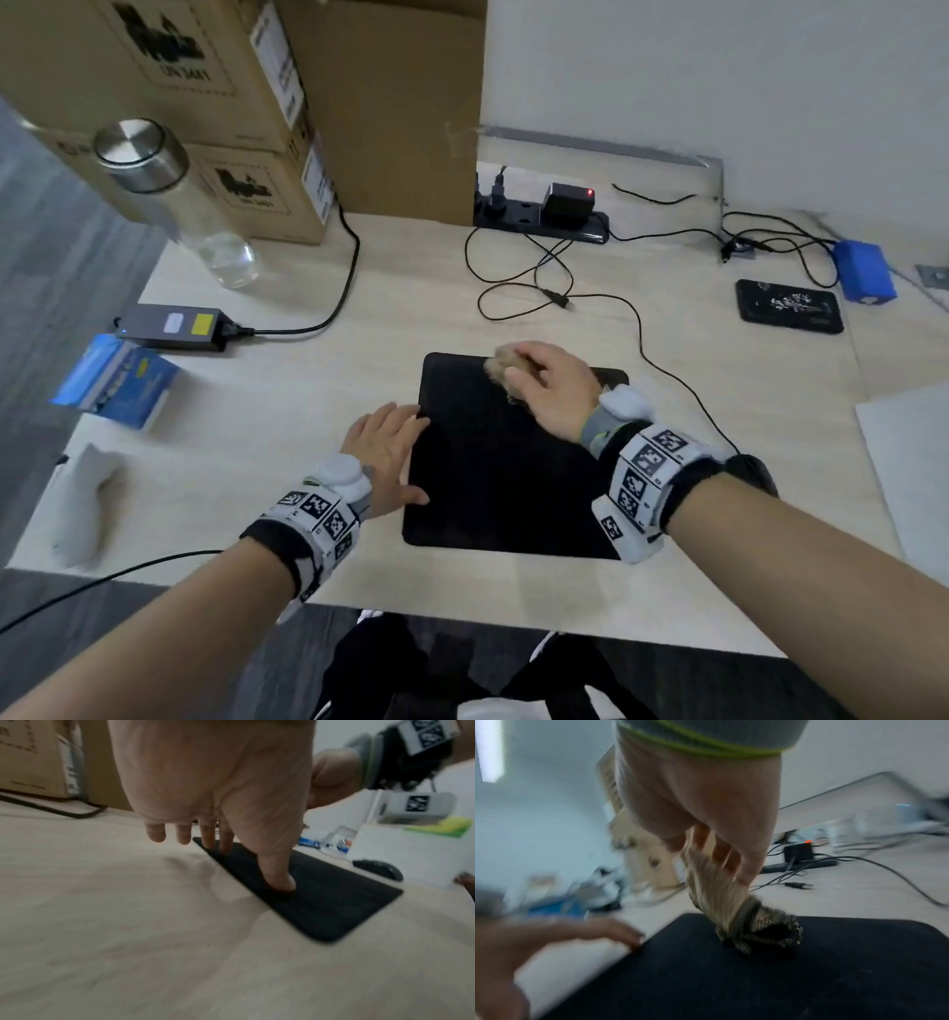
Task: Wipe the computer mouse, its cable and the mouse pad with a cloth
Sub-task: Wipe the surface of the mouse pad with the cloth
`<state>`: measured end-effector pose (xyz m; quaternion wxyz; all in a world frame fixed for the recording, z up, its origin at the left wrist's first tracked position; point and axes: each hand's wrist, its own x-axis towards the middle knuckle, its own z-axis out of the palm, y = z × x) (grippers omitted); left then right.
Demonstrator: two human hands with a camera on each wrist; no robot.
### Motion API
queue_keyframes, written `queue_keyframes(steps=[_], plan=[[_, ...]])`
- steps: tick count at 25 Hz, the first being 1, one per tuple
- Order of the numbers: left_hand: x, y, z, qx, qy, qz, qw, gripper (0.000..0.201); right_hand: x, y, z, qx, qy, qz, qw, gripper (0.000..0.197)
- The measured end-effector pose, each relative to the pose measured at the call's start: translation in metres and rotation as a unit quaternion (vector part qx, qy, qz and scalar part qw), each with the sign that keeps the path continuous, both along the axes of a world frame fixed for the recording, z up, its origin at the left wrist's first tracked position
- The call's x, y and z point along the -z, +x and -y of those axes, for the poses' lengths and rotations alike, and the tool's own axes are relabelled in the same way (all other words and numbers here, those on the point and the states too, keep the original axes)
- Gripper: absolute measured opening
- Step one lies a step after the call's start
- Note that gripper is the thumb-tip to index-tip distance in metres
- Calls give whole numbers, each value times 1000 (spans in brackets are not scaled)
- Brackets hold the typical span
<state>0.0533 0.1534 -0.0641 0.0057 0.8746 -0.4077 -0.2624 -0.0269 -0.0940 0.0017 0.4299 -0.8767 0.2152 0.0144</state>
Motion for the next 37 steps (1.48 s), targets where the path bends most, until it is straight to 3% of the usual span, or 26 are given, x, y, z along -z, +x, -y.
queue_keyframes(steps=[2,3,7,11,14,16,19,22,24,26,28,29,31,33,35,37], plan=[[3,-1,-2,43,27,-1,999,105,29,5,-12,-141,-85,-69,984,29],[4,1,-2,57,31,0,998,105,43,4,-14,-167,-131,-109,971,36],[4,12,-6,87,51,-6,995,107,56,7,-17,-181,-216,-148,948,53],[7,12,-8,100,66,-6,993,109,34,42,-6,-251,-175,-137,942,40],[7,10,-9,95,66,4,993,108,45,70,-12,-184,-215,-114,952,41],[5,9,-8,88,72,9,993,110,61,76,-24,-163,-235,-154,946,46],[2,10,-4,74,83,-4,994,111,64,71,-38,-170,-211,-154,950,38],[-1,11,-2,68,97,-21,993,112,58,40,-62,-265,-109,-90,954,12],[1,10,-1,69,108,-25,991,112,62,-7,-85,-305,-88,-77,945,19],[2,10,-2,70,114,-16,991,111,65,-52,-104,-383,-72,-89,917,27],[2,8,-1,66,110,-16,992,113,56,-78,-110,-497,-70,-132,855,34],[2,8,-1,65,110,-16,992,113,47,-79,-106,-516,-70,-128,844,35],[2,7,1,70,111,-11,991,112,36,-56,-83,-432,-75,-74,896,34],[1,6,2,74,118,-1,990,112,32,-14,-47,-279,-130,-32,951,35],[0,5,4,86,130,8,988,114,34,29,-12,-185,-176,-38,966,35],[-1,4,4,102,138,25,985,115,46,60,4,-156,-204,-95,962,48]])
